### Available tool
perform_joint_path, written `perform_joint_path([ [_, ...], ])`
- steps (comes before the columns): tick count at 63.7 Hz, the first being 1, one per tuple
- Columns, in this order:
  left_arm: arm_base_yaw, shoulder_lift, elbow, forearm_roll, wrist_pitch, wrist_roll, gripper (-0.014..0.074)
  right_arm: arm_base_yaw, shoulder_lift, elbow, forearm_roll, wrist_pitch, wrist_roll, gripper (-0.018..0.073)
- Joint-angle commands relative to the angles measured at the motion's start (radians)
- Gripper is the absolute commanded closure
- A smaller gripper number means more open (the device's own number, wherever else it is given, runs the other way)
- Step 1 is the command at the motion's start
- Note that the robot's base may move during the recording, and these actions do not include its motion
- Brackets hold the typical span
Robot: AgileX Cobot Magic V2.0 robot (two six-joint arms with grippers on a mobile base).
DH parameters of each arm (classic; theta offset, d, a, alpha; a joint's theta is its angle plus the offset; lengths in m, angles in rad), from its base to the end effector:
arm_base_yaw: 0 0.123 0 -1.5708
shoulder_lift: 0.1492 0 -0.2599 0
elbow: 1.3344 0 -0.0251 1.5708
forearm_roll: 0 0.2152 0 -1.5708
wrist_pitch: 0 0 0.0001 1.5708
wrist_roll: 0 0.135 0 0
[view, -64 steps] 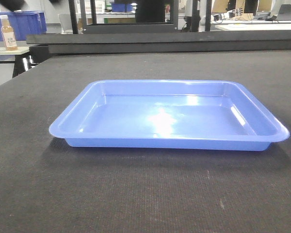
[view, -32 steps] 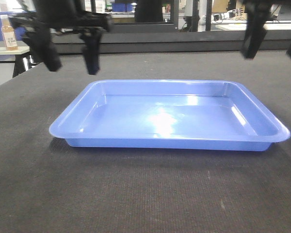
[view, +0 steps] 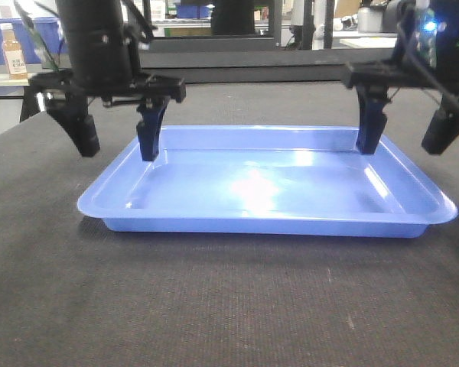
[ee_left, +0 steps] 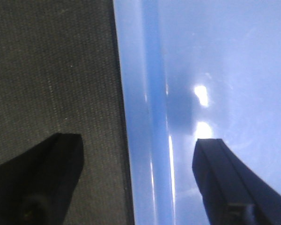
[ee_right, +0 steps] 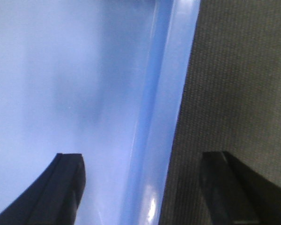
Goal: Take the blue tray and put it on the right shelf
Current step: 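Lower both grippers onto the opposite rims of the blue tray, then close both grippers on the tray rims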
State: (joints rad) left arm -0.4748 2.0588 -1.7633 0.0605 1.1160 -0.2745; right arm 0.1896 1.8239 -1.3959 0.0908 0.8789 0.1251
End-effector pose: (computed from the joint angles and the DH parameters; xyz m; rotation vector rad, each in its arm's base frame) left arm 0.3620 -0.1778 0.1812 0.3176 2.8733 -0.0535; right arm 0.3512 0.0770 0.1875 -0.0265 2.8013 0.1888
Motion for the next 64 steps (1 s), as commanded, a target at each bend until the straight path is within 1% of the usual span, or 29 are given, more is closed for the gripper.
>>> perform_joint_path([
  [1, 0.006, -0.046, -0.034, -0.013, -0.031, -0.012, 0.0197, -0.001, -0.030, -0.036, -0.011, -0.044, 0.001, -0.0030],
  [12, 0.023, -0.022, -0.034, -0.019, -0.033, -0.012, 0.0197, -0.001, 0.003, -0.036, -0.011, -0.056, 0.001, -0.0030],
  [29, 0.023, -0.006, -0.034, -0.021, -0.053, -0.012, 0.0197, -0.001, 0.035, -0.036, -0.012, -0.059, 0.001, -0.0027],
  [34, 0.023, -0.006, -0.034, -0.021, -0.053, -0.012, 0.0197, -0.001, 0.048, -0.036, -0.012, -0.052, 0.001, 0.0022],
  [36, 0.023, -0.006, -0.034, -0.021, -0.053, -0.012, 0.0199, -0.001, 0.051, -0.036, -0.012, -0.046, 0.001, 0.0072],
  [39, 0.023, -0.006, -0.034, -0.021, -0.053, -0.012, 0.0209, -0.001, 0.053, -0.036, -0.012, -0.039, 0.001, 0.0170],
  [40, 0.023, -0.006, -0.034, -0.021, -0.050, -0.012, 0.0223, -0.001, 0.053, -0.036, -0.012, -0.038, 0.001, 0.0186],
  [41, 0.023, -0.006, -0.034, -0.023, -0.050, -0.012, 0.0234, -0.001, 0.053, -0.036, -0.012, -0.036, 0.001, 0.0239],
  [43, 0.023, -0.006, -0.034, -0.028, -0.050, -0.012, 0.0265, -0.001, 0.052, -0.036, -0.012, -0.033, 0.001, 0.0314],
  [44, 0.023, -0.006, -0.034, -0.030, -0.050, -0.012, 0.0293, -0.001, 0.050, -0.036, -0.012, -0.032, 0.001, 0.0372],
  [46, 0.023, -0.006, -0.034, -0.037, -0.047, -0.012, 0.0337, -0.001, 0.048, -0.036, -0.012, -0.031, 0.001, 0.0449],
  [47, 0.023, -0.006, -0.034, -0.042, -0.048, -0.012, 0.0362, -0.001, 0.046, -0.036, -0.012, -0.031, 0.001, 0.0504],
  [48, 0.023, -0.006, -0.034, -0.047, -0.048, -0.012, 0.0401, -0.001, 0.044, -0.036, -0.012, -0.031, 0.001, 0.0529],
  [52, 0.023, -0.006, -0.034, -0.061, -0.047, -0.012, 0.0515, -0.001, 0.037, -0.036, -0.012, -0.031, 0.001, 0.0488],
  [53, 0.023, -0.006, -0.034, -0.061, -0.047, -0.012, 0.0560, -0.001, 0.036, -0.036, -0.012, -0.031, 0.001, 0.0489],
  [54, 0.023, -0.006, -0.034, -0.061, -0.046, -0.012, 0.0575, -0.001, 0.034, -0.036, -0.012, -0.030, 0.001, 0.0492],
  [56, 0.023, -0.006, -0.034, -0.067, -0.042, -0.012, 0.0646, -0.001, 0.027, -0.036, -0.012, -0.029, 0.001, 0.0501],
  [57, 0.023, -0.006, -0.034, -0.069, -0.038, -0.012, 0.0654, -0.001, 0.025, -0.036, -0.012, -0.026, 0.001, 0.0502],
  [60, 0.023, -0.006, -0.035, -0.069, -0.033, -0.012, 0.0629, -0.001, 0.012, -0.036, -0.012, -0.022, 0.001, 0.0501],
  [64, 0.023, -0.012, -0.038, -0.069, -0.012, -0.012, 0.0639, -0.001, -0.010, -0.036, -0.012, -0.017, 0.002, 0.0501],
])
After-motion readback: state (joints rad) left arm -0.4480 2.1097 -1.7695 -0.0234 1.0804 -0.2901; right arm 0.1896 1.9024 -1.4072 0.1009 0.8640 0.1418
